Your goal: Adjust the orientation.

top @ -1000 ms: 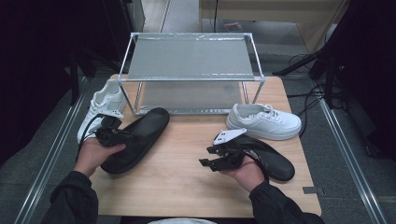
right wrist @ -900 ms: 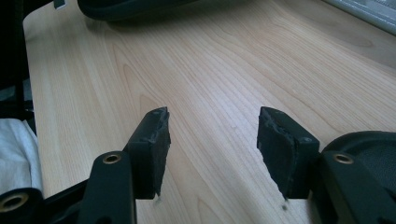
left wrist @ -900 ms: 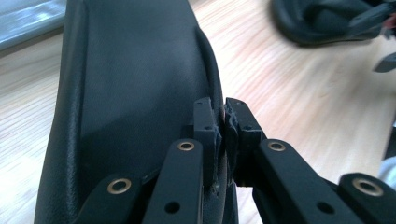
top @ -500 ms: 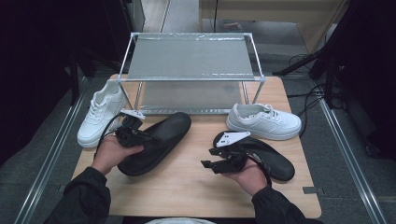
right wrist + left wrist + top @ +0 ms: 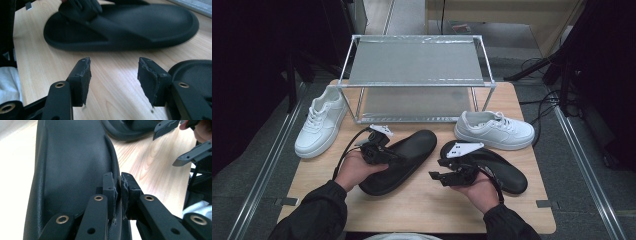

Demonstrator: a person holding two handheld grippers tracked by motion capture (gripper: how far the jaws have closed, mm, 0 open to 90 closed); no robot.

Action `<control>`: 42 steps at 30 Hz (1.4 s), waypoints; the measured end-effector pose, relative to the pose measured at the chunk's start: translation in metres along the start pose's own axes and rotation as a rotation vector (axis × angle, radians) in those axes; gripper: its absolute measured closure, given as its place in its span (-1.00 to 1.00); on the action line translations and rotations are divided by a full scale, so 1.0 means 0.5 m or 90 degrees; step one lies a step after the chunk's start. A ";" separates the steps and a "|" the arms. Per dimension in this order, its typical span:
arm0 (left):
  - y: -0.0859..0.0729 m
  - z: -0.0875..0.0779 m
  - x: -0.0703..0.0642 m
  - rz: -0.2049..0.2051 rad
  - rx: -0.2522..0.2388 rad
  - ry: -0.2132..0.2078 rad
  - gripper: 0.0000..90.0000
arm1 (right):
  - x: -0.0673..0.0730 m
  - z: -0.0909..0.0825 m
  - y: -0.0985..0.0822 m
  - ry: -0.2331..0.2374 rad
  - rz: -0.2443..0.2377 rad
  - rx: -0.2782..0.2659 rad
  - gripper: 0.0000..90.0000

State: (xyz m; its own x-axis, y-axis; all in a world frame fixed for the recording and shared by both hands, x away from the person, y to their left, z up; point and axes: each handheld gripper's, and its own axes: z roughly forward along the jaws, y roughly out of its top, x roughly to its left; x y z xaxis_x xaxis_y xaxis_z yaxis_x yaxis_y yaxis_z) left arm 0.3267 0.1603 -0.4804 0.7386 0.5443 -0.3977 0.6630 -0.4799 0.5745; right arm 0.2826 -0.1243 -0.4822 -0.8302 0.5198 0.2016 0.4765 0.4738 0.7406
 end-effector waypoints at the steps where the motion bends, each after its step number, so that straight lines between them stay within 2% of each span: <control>1: -0.001 0.012 0.003 0.003 0.012 0.009 0.84 | -0.002 0.001 0.002 -0.004 -0.003 -0.003 0.00; 3: -0.004 0.022 0.011 0.000 0.017 0.019 0.82 | -0.010 0.005 0.007 -0.014 -0.002 -0.013 0.00; 4: -0.005 0.020 0.019 -0.013 0.005 0.007 0.81 | -0.015 0.006 0.009 -0.017 -0.002 -0.018 0.02; 7: -0.009 0.019 0.025 -0.014 -0.003 0.011 0.77 | -0.027 0.008 0.010 -0.022 0.018 -0.026 0.08; 8: -0.008 0.018 0.023 -0.012 -0.004 0.015 0.75 | -0.030 0.009 0.011 -0.022 0.025 -0.030 0.14; 9: -0.008 0.016 0.019 -0.001 -0.007 0.028 0.72 | -0.034 0.012 0.014 -0.022 0.030 -0.035 0.28; 10: -0.008 0.016 0.019 -0.001 -0.007 0.028 0.69 | -0.034 0.012 0.014 -0.022 0.030 -0.035 0.28; 11: -0.007 0.007 0.015 0.001 -0.020 0.034 0.62 | -0.037 0.016 0.016 -0.024 0.032 -0.034 0.45; 12: -0.007 0.007 0.015 0.001 -0.020 0.034 0.55 | -0.037 0.016 0.016 -0.024 0.032 -0.034 0.45; 13: -0.008 -0.009 0.009 0.000 -0.040 0.041 0.44 | -0.039 0.021 0.018 -0.027 0.041 -0.031 0.57; 15: -0.011 -0.018 0.004 0.003 -0.050 0.046 0.42 | -0.040 0.024 0.018 -0.026 0.046 -0.033 0.61; 17: -0.015 -0.029 -0.004 0.009 -0.056 0.056 0.40 | -0.041 0.031 0.020 -0.025 0.054 -0.025 0.74; 19: -0.024 -0.041 -0.015 0.017 -0.063 0.066 0.48 | -0.041 0.039 0.024 -0.026 0.048 -0.018 0.90; 22: -0.037 -0.056 -0.030 0.015 -0.073 0.069 0.59 | -0.042 0.045 0.029 -0.026 0.044 -0.019 0.99; 24: -0.045 -0.063 -0.036 0.013 -0.075 0.069 0.75 | -0.043 0.051 0.034 -0.024 0.044 -0.016 1.00; 25: -0.049 -0.066 -0.039 0.010 -0.070 0.072 0.75 | -0.044 0.054 0.038 -0.021 0.044 -0.015 1.00; 29: -0.064 -0.070 -0.047 0.005 -0.056 0.084 0.99 | -0.051 0.074 0.053 -0.022 0.033 -0.003 1.00; 34: -0.088 -0.064 -0.053 -0.009 -0.056 0.096 1.00 | -0.058 0.092 0.064 -0.014 0.029 0.006 1.00; 37: -0.108 -0.049 -0.057 -0.028 -0.064 0.100 0.99 | -0.064 0.109 0.076 -0.010 0.018 0.009 1.00; 40: -0.113 -0.039 -0.059 -0.025 -0.056 0.111 0.99 | -0.068 0.117 0.080 -0.010 0.019 0.010 1.00; 42: -0.116 -0.033 -0.057 -0.032 -0.055 0.113 0.99 | -0.071 0.128 0.082 -0.012 0.018 0.016 1.00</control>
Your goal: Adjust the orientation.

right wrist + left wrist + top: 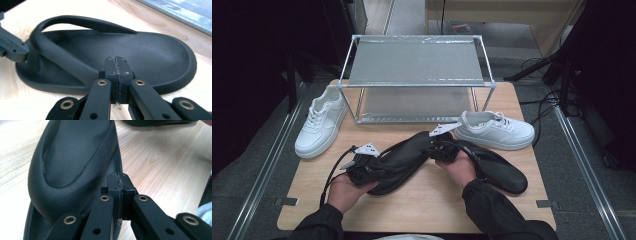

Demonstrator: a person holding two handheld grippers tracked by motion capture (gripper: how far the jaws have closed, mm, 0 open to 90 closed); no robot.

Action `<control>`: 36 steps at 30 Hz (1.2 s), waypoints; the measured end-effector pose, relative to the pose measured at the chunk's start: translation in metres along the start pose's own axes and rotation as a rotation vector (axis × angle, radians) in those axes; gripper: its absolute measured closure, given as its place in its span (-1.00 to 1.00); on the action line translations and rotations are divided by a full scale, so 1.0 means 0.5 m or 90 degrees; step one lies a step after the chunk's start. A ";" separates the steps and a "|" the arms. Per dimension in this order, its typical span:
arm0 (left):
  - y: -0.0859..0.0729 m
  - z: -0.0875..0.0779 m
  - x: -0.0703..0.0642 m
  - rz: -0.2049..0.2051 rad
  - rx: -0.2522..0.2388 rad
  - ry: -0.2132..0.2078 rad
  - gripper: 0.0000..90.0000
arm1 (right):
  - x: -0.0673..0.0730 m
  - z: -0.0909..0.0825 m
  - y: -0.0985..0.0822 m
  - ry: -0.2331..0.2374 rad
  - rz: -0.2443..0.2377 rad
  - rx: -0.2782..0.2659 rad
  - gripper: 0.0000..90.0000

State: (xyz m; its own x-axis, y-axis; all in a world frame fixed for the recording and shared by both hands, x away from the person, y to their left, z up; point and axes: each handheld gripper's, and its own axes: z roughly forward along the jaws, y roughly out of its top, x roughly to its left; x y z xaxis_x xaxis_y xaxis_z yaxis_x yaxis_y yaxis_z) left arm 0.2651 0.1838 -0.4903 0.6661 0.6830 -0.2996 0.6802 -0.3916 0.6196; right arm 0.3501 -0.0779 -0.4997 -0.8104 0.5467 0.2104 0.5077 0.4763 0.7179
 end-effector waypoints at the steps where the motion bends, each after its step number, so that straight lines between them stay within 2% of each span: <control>1: -0.003 0.004 0.001 0.001 0.000 0.013 0.99 | -0.001 0.006 0.001 0.000 -0.001 0.007 1.00; 2: -0.004 0.007 0.002 -0.001 0.002 0.014 0.99 | -0.001 0.013 0.001 -0.002 0.000 0.018 1.00; 4: -0.006 0.013 0.006 -0.004 0.009 0.026 0.98 | -0.002 0.017 0.002 -0.003 -0.001 0.016 1.00; 5: -0.007 0.014 0.009 -0.011 -0.001 0.025 0.98 | -0.001 0.019 0.004 -0.003 -0.003 0.019 1.00; 10: -0.005 0.012 0.010 -0.003 -0.002 0.035 0.99 | 0.004 0.021 0.003 -0.011 -0.010 0.017 1.00; 14: -0.005 0.007 0.019 -0.007 0.002 0.048 1.00 | 0.007 0.024 0.002 -0.004 -0.007 0.013 1.00; 19: -0.006 -0.001 0.030 -0.019 0.000 0.050 1.00 | 0.017 0.030 0.003 0.002 -0.012 0.013 1.00; 21: -0.006 -0.006 0.034 -0.024 -0.013 0.052 1.00 | 0.020 0.031 0.004 0.003 -0.010 0.015 1.00; 25: -0.006 -0.009 0.043 -0.031 -0.009 0.049 1.00 | 0.024 0.032 0.004 0.006 -0.009 0.018 1.00; 29: -0.006 -0.009 0.043 -0.021 -0.007 0.059 1.00 | 0.026 0.033 0.005 0.010 -0.004 0.020 1.00; 36: -0.010 -0.016 0.059 -0.035 -0.013 0.079 1.00 | 0.042 0.039 0.007 0.023 -0.014 0.031 1.00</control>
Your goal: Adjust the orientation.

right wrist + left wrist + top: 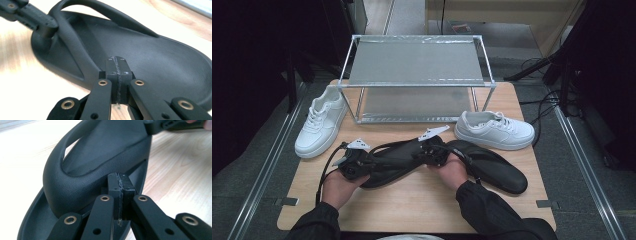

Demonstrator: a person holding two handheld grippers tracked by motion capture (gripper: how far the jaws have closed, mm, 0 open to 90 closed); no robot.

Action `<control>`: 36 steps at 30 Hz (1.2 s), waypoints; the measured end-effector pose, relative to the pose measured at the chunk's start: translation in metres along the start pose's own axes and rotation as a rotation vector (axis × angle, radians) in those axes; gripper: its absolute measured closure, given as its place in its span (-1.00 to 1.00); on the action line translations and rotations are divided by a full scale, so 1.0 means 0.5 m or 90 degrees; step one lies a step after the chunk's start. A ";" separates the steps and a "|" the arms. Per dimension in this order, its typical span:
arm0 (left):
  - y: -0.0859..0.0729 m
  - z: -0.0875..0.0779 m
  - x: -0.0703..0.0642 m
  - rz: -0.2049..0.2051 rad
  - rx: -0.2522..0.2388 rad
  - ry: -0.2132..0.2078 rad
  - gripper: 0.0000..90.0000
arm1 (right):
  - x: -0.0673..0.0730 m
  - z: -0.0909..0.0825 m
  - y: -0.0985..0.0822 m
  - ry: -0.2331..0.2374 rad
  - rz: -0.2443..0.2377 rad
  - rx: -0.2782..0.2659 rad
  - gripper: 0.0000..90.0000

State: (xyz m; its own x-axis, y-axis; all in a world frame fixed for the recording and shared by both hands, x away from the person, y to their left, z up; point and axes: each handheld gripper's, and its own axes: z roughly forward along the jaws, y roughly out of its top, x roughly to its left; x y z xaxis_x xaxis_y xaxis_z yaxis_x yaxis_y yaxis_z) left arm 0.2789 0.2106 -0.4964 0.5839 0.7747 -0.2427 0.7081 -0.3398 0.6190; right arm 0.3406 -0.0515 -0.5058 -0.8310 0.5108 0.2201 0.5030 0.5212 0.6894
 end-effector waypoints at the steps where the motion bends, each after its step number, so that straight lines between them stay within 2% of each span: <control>1: 0.000 0.000 0.002 0.000 0.000 0.000 1.00 | 0.002 0.001 0.000 0.002 -0.001 0.001 1.00; 9: 0.002 -0.004 0.013 -0.008 -0.007 0.017 1.00 | 0.021 0.007 0.000 0.033 -0.009 0.018 1.00; 14: 0.002 -0.001 0.016 -0.010 -0.011 0.016 1.00 | 0.035 0.010 0.000 0.042 -0.016 0.025 1.00; 18: 0.004 0.005 0.017 -0.001 -0.011 0.017 1.00 | 0.045 0.012 -0.003 0.051 -0.018 0.027 1.00; 21: 0.006 0.006 0.020 -0.009 -0.012 0.012 1.00 | 0.051 0.012 -0.005 0.055 -0.021 0.028 1.00; 23: 0.007 0.005 0.021 -0.017 -0.017 -0.004 1.00 | 0.053 0.011 -0.005 0.045 -0.029 0.023 1.00; 27: 0.004 -0.007 0.019 -0.017 -0.022 -0.011 1.00 | 0.047 0.015 -0.006 0.027 -0.035 0.032 1.00; 36: -0.014 -0.014 0.017 -0.031 -0.013 0.000 1.00 | 0.044 0.026 0.000 0.030 -0.040 0.046 1.00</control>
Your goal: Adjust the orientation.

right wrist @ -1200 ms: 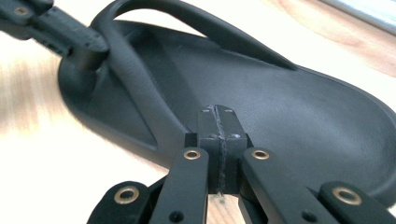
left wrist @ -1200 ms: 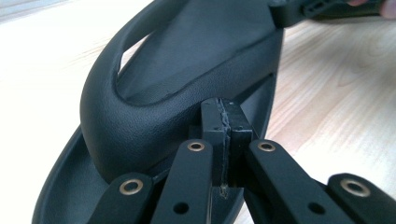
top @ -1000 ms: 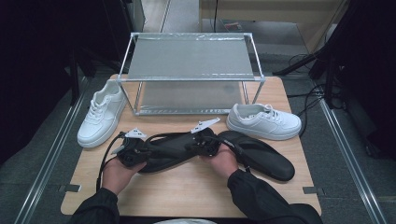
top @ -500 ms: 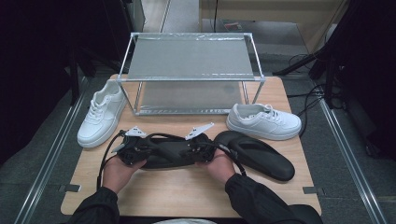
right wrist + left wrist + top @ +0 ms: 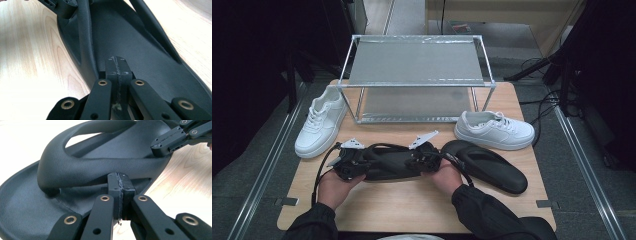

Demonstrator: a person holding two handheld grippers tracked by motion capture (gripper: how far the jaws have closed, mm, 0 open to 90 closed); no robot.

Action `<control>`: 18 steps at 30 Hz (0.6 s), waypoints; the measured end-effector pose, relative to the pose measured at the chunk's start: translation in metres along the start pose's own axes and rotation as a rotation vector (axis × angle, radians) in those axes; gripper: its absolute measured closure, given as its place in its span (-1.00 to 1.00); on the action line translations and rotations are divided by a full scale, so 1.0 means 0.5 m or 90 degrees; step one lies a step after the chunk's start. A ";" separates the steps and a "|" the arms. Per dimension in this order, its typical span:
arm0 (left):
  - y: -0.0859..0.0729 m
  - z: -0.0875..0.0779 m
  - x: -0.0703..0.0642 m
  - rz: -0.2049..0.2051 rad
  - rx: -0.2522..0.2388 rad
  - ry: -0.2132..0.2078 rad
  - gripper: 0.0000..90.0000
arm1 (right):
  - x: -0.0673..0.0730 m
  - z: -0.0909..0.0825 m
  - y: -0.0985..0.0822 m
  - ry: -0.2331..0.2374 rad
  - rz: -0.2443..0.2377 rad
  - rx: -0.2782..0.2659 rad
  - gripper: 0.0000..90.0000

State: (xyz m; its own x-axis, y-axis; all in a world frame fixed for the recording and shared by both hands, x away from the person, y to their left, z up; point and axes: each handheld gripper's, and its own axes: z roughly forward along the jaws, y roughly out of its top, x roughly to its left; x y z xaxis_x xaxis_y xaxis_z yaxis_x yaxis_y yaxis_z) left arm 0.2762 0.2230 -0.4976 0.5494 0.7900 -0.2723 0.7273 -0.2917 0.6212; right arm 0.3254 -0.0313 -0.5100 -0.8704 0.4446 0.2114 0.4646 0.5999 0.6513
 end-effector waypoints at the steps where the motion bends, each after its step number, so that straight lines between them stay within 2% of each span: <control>1: -0.002 0.001 0.001 -0.001 0.002 0.000 1.00 | 0.001 0.003 0.002 0.002 -0.001 0.003 1.00; 12: -0.002 0.012 0.002 0.002 0.002 0.006 1.00 | 0.009 0.009 0.003 0.006 -0.002 0.015 1.00; 15: 0.002 0.013 0.003 0.001 -0.005 0.007 1.00 | 0.017 0.010 0.001 0.013 -0.006 0.017 1.00; 18: 0.006 0.017 0.005 0.003 0.002 0.004 1.00 | 0.029 0.012 -0.001 0.019 -0.014 0.021 1.00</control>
State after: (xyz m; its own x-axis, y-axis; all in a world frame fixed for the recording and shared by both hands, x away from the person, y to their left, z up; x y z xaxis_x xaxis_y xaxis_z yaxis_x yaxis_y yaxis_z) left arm 0.2835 0.2194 -0.5026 0.5500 0.7920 -0.2651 0.7263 -0.2969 0.6199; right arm 0.3134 -0.0211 -0.5114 -0.8850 0.4107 0.2193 0.4496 0.6316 0.6316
